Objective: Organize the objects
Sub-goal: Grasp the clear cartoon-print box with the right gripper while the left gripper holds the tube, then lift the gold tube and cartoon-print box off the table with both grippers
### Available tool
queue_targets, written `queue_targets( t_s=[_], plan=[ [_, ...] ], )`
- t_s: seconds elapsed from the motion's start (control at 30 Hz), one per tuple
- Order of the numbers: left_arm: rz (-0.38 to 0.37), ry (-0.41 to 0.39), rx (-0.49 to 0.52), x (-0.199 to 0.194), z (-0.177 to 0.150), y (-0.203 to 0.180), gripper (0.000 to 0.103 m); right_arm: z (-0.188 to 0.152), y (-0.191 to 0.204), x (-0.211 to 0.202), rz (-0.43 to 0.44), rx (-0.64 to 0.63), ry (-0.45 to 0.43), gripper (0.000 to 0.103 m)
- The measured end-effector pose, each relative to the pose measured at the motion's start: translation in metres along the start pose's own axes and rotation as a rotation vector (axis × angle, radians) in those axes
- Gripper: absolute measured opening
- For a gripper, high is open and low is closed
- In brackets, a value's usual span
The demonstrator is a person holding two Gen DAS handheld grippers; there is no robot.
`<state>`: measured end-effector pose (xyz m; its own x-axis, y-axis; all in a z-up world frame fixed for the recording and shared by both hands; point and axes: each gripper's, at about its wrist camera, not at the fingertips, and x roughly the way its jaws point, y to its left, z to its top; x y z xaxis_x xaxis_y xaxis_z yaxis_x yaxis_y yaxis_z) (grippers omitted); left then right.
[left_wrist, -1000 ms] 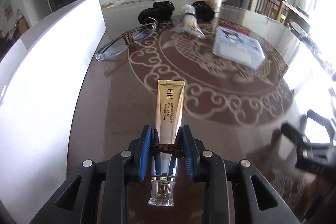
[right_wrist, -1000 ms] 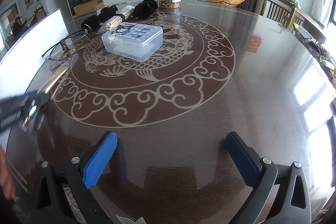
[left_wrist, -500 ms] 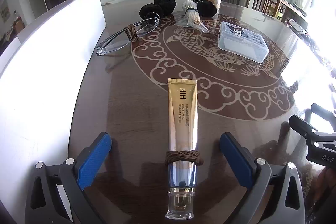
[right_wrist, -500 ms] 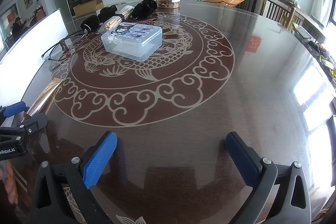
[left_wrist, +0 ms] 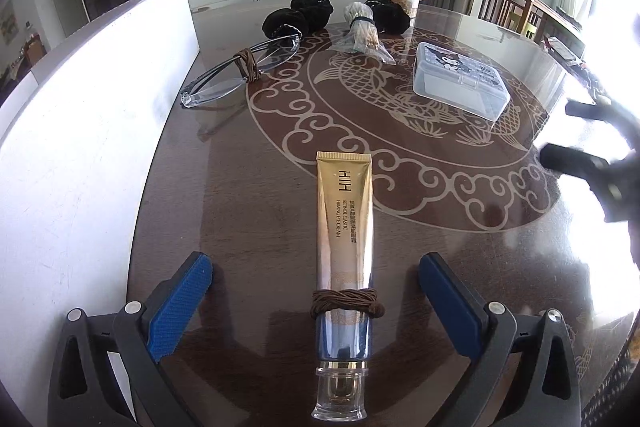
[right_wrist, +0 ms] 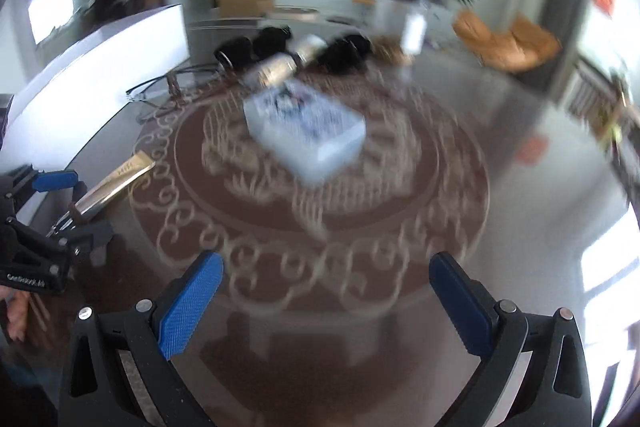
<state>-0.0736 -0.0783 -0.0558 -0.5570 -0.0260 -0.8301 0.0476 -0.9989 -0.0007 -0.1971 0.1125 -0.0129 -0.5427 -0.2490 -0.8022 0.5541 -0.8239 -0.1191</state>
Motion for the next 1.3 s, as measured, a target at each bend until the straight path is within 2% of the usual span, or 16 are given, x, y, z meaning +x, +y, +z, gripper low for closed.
queue_targets(
  t_s=[0.1, 0.2, 0.27, 0.37, 0.43, 0.47, 0.5, 0.53, 0.67, 0.83, 1.0, 1.17, 1.2, 1.3],
  plan=[
    [0.0, 0.0, 0.001, 0.0, 0.0, 0.0, 0.103, 0.038, 0.004, 0.035, -0.022, -0.114, 0.135, 0.103],
    [0.0, 0.0, 0.001, 0.0, 0.0, 0.0, 0.103, 0.065, 0.015, 0.059, -0.09, -0.183, 0.168, 0.103],
    [0.0, 0.0, 0.0, 0.0, 0.0, 0.0, 0.103, 0.08, 0.019, 0.07, -0.083, -0.163, 0.168, 0.103],
    [0.0, 0.0, 0.0, 0.0, 0.0, 0.0, 0.103, 0.094, 0.022, 0.086, -0.008, -0.114, 0.205, 0.103],
    [0.0, 0.0, 0.0, 0.0, 0.0, 0.0, 0.103, 0.096, 0.024, 0.096, -0.007, -0.101, 0.228, 0.102],
    [0.0, 0.0, 0.0, 0.0, 0.0, 0.0, 0.103, 0.096, 0.022, 0.097, 0.02, -0.069, 0.229, 0.097],
    [0.0, -0.001, 0.0, 0.0, 0.0, 0.0, 0.103, 0.096, 0.018, 0.096, 0.05, -0.028, 0.219, 0.077],
    [0.0, 0.0, 0.0, 0.0, -0.001, 0.0, 0.103, 0.096, 0.013, 0.093, 0.067, 0.018, 0.212, 0.063],
    [0.0, -0.001, 0.0, 0.0, -0.001, 0.0, 0.103, 0.081, 0.009, 0.083, 0.025, 0.069, 0.204, 0.063],
    [0.0, 0.0, -0.001, 0.0, 0.0, 0.0, 0.103, 0.035, 0.003, 0.051, -0.025, 0.195, 0.184, 0.063],
    [0.0, -0.001, 0.0, 0.0, 0.0, 0.0, 0.103, -0.035, 0.025, -0.007, -0.071, 0.265, 0.057, 0.063],
    [0.0, -0.001, -0.001, 0.0, 0.0, 0.0, 0.103, -0.067, 0.046, -0.034, -0.108, 0.318, -0.006, 0.063],
    [0.0, -0.001, -0.001, 0.0, 0.0, 0.0, 0.103, -0.068, 0.047, -0.035, -0.107, 0.327, -0.012, 0.065],
    [0.001, -0.001, 0.0, 0.0, 0.0, 0.0, 0.103, -0.073, 0.043, -0.032, -0.115, 0.343, -0.023, 0.082]
  ],
)
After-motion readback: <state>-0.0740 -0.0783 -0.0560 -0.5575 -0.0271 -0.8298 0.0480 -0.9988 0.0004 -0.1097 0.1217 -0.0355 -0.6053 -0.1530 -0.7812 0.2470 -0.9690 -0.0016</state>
